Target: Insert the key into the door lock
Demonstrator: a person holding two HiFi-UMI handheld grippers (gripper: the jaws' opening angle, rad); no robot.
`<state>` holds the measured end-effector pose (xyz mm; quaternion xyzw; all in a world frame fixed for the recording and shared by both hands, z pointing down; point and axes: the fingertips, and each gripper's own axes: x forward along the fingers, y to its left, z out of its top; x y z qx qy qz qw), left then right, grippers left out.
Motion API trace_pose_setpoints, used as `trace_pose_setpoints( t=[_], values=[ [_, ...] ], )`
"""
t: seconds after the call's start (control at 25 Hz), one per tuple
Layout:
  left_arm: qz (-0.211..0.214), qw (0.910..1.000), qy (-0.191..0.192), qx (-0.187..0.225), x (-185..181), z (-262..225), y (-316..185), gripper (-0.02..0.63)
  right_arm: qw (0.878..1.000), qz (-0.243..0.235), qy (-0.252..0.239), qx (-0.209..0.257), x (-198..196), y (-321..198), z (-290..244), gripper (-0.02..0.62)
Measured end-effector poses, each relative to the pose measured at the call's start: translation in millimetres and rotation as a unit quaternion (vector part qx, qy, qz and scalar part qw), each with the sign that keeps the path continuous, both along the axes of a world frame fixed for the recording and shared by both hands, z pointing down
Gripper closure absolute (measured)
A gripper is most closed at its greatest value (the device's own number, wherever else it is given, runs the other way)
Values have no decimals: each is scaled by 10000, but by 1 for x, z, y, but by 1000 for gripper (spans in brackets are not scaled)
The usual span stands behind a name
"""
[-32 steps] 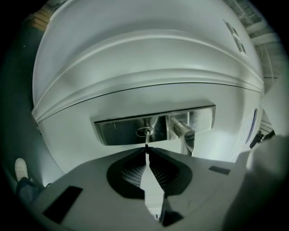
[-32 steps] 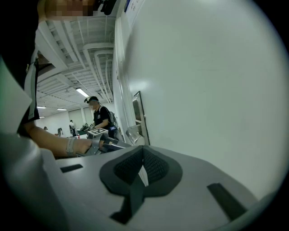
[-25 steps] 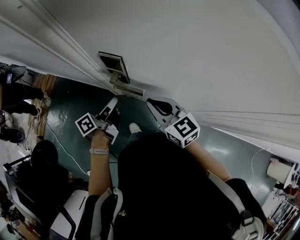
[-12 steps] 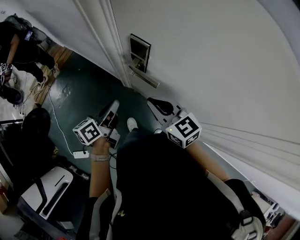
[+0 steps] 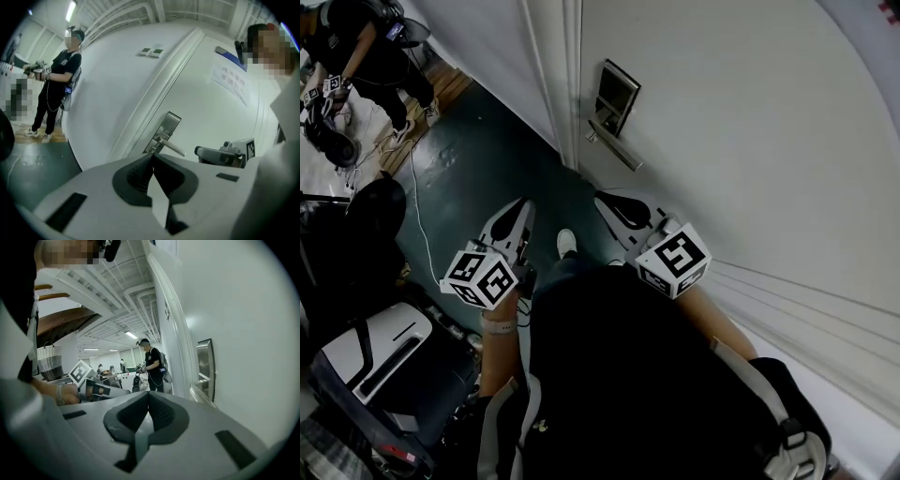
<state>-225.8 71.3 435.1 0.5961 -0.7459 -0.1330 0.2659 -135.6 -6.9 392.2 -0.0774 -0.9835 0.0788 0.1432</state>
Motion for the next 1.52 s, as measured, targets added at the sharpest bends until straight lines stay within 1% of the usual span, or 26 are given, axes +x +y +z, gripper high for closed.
trace_pose_setpoints(
  t=[0.12, 0.2, 0.52, 0.76, 1.04, 1.52],
  values=[
    [-127, 9974, -662, -245, 1, -8, 7, 597, 10000, -71, -43, 32, 0, 5, -9, 581],
    [-138, 9945, -970, -359, 3, -12, 9, 597, 9999, -106, -80, 71, 0, 8, -15, 581],
    [-78, 9869, -1546, -447, 15, -23, 18, 595, 9994, -148, -85, 285, 4, 17, -24, 581],
    [-55, 9839, -1717, -495, 20, -22, 23, 597, 9994, -184, -7, 308, 6, 20, -20, 581],
    [-69, 9831, -1753, -522, 24, -21, 27, 595, 9992, -212, 7, 338, 12, 24, -12, 581],
    [-38, 9831, -1726, -614, 36, -14, 24, 595, 9997, -125, 57, 225, 23, 19, -2, 581]
  ],
)
